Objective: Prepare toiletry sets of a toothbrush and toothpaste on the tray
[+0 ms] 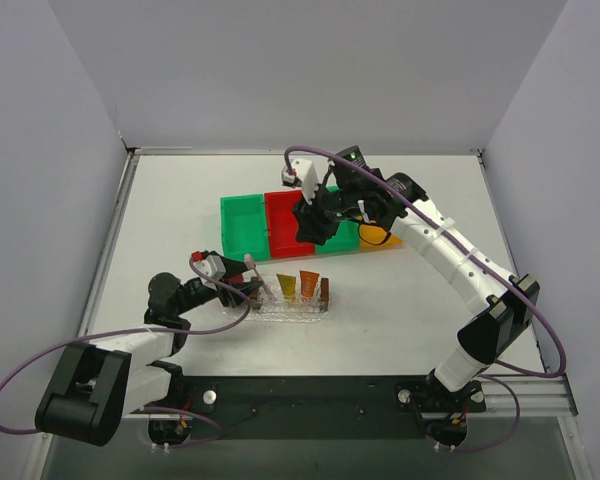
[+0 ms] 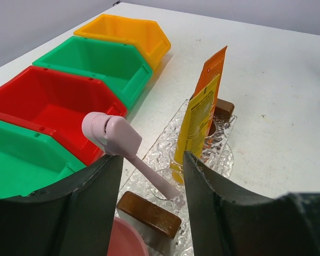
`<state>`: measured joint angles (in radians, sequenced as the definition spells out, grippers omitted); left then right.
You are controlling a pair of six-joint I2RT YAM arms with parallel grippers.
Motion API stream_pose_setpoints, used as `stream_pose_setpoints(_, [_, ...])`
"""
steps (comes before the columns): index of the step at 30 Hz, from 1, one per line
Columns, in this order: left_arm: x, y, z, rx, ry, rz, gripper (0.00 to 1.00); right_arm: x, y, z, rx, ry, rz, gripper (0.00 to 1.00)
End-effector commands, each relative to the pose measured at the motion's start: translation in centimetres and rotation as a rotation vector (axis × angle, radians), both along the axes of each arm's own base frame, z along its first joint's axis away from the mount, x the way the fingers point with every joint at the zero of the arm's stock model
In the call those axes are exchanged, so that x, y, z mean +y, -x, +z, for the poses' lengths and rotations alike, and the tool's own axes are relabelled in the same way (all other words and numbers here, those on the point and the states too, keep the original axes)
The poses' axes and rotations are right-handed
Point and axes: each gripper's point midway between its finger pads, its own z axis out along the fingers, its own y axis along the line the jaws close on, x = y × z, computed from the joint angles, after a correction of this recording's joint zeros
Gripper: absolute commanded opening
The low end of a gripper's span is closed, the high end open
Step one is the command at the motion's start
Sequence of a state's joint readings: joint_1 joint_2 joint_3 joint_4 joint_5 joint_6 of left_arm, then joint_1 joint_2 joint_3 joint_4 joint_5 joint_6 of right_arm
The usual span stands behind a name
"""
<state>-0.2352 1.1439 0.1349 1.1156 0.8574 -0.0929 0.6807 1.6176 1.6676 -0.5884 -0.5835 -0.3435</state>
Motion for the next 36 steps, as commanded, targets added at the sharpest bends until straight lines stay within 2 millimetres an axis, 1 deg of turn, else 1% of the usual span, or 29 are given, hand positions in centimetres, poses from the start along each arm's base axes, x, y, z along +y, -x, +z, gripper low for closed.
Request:
stream_pose_setpoints(1, [-0.3,0.8,0.6,-0.054,-0.004,-0.042,0.58,0.6,0.4,-0.3,0.008,0.002,0.035,0.35])
stream_pose_setpoints(9, [-0.5,1.5,0.5,-0.062,-0.007,-0.073,0.47,0.5,0.3,-0.6,0.009,0.011,0.034,0.35])
stream_pose_setpoints(13, [-0.5,1.7,0.3,-0.064,-0.007,-0.079,0.45,0.5,0.3,-0.7,0.009,0.013,0.034,0.35])
stream_pose_setpoints(22, [-0.3,1.1,0.5,-0.051,-0.001,-0.051,0.46,0.5,0.4,-0.8,0.009,0.018,0.037,0.35])
stream_pose_setpoints(23, [-0.3,1.1,0.5,-0.05,0.0,-0.048,0.5,0.5,0.5,-0.8,0.009,0.019,0.039,0.35])
stream_pose_setpoints(26, [-0.1,0.9,0.6,-0.051,0.003,-0.029,0.56,0.5,0.5,-0.9,0.007,0.02,0.039,0.35])
stream_pose_setpoints(27, [-0.1,0.9,0.7,-0.054,0.004,-0.028,0.57,0.4,0.5,-1.0,0.009,0.022,0.038,0.35])
stream_pose_setpoints(36, [0.5,0.4,1.6,-0.08,0.006,0.014,0.58,0.6,0.5,-1.0,0.009,0.022,0.043,0.35])
